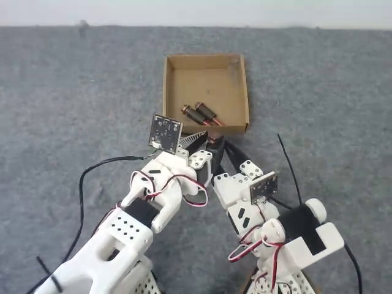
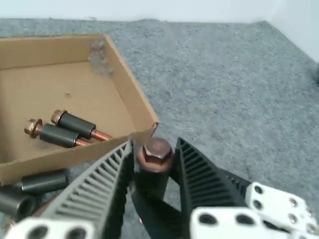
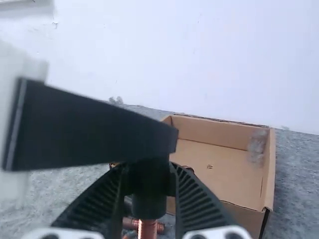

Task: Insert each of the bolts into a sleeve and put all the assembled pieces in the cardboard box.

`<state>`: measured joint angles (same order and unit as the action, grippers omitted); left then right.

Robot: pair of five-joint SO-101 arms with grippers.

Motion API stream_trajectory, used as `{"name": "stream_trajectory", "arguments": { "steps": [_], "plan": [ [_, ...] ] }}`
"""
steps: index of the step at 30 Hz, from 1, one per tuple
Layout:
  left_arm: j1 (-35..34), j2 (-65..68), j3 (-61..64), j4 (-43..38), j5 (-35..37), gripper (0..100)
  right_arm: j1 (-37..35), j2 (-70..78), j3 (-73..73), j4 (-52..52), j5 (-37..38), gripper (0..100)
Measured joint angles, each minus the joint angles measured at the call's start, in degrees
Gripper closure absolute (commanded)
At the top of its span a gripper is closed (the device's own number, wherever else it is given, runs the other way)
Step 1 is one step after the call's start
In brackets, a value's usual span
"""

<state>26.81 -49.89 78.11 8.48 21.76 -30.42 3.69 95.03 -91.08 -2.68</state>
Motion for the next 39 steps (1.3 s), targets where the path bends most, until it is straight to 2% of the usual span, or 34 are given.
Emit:
{"name": "stream_trajectory", "arguments": {
  "steps": [12, 21, 25, 29, 39],
  "plan": [
    [0.0, -1.41, 0.0, 0.0, 0.0, 87, 0.0, 0.0, 0.0, 0.0, 0.0, 99.3],
    [0.0, -15.56, 0.62, 0.18, 0.0, 87, 0.53, 0.0, 0.0, 0.0, 0.0, 99.3],
    [-0.44, -20.75, 0.97, 4.92, 0.0, 87, 1.67, 0.0, 0.0, 0.0, 0.0, 99.3],
    [-3.78, -26.46, 0.97, 10.2, 0.0, 87, 1.93, 0.0, 0.0, 0.0, 0.0, 99.3],
    [-17.85, -40.09, 0.97, 23.38, 0.09, 87, 1.93, 0.0, 0.0, 0.0, 0.0, 99.3]
  ]
}}
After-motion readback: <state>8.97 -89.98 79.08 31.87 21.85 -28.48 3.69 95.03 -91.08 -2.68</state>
